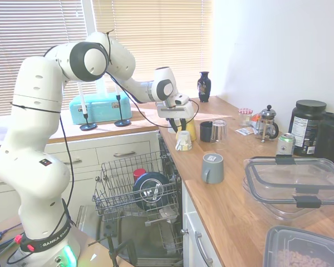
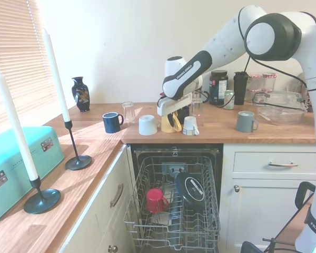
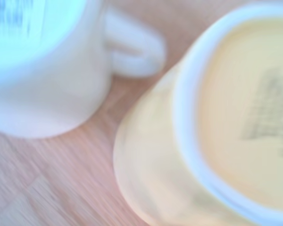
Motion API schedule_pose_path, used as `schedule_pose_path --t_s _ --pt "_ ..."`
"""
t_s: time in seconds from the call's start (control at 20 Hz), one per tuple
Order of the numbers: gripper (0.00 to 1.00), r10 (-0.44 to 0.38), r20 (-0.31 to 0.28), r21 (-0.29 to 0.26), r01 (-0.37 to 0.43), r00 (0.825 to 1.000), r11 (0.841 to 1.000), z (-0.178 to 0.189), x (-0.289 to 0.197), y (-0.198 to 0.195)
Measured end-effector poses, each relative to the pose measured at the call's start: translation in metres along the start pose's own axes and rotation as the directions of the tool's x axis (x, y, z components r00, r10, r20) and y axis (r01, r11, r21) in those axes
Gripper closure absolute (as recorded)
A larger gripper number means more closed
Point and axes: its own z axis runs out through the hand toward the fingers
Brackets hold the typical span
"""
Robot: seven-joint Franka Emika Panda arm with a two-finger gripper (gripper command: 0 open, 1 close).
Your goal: Transfer the yellow mug from the dishwasher to the counter
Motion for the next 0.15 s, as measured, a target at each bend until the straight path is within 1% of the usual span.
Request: schedule_pose_path --t_s 0.15 --pt "0.0 0.032 -0.038 0.026 -0.031 0.999 0.999 -0.024 -0.023 0.017"
